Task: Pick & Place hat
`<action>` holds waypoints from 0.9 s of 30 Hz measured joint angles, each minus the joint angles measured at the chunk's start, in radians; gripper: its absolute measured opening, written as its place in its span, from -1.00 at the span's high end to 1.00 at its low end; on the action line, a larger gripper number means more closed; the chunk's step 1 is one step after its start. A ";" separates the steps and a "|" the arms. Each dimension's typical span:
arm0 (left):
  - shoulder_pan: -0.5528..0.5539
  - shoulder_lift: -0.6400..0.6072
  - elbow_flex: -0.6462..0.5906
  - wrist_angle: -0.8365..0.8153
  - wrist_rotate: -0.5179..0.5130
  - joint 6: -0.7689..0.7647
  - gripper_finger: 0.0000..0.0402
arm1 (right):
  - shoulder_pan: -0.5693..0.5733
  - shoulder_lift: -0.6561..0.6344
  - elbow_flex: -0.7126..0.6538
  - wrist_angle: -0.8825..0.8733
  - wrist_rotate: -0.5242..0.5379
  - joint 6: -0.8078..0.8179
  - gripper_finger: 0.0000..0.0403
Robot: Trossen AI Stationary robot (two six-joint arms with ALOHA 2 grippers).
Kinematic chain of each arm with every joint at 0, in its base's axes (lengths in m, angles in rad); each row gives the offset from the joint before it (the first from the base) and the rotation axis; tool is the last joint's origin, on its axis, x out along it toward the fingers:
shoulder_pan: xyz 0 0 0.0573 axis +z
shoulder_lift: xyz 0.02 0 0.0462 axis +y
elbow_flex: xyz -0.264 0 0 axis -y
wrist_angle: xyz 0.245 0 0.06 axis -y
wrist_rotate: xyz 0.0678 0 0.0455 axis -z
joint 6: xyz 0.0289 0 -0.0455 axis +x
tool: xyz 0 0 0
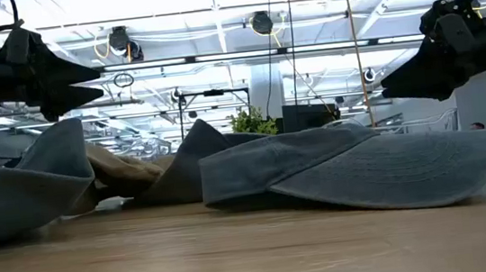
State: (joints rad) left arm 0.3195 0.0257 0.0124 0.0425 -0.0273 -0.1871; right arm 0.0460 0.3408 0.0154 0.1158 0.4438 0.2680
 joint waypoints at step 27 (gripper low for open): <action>0.000 0.000 0.000 0.014 0.009 -0.111 -0.47 | 0.000 0.000 0.000 0.000 0.000 0.000 -0.05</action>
State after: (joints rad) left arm 0.3199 0.0257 0.0121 0.0570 -0.0182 -0.2983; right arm 0.0456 0.3405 0.0151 0.1154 0.4435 0.2680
